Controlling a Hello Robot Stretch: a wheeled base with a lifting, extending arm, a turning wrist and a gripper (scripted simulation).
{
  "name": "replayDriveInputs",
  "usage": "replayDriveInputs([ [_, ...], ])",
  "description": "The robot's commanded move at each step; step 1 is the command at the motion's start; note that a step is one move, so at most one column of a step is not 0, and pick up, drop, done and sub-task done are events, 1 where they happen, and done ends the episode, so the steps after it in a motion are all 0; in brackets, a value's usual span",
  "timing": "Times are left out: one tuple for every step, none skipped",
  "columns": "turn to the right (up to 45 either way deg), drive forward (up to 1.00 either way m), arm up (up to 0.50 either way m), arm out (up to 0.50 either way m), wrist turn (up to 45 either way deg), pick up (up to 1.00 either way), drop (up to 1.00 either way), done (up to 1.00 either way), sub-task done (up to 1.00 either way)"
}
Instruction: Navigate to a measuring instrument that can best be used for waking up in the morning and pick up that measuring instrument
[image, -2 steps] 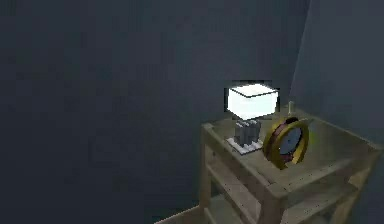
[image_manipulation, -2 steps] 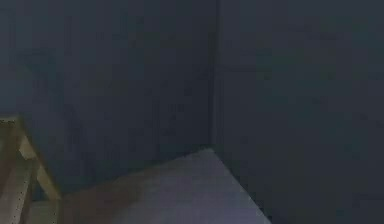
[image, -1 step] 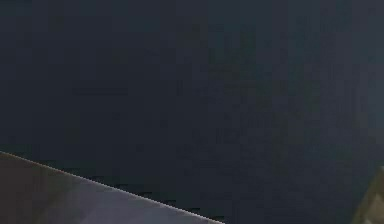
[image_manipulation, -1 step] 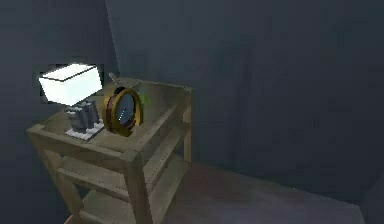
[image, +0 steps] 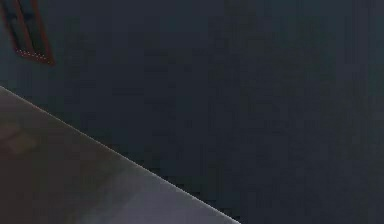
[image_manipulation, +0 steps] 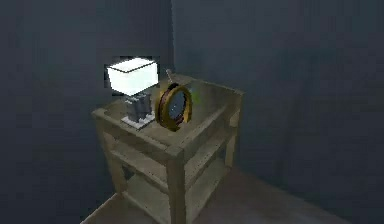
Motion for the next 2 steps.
replayDriveInputs([
  [45.0, 0.00, 0.00, 0.00, 0.0, 0.00, 0.00, 0.00, 0.00],
  [6.0, 0.00, 0.00, 0.00, 0.0, 0.00, 0.00, 0.00, 0.00],
])
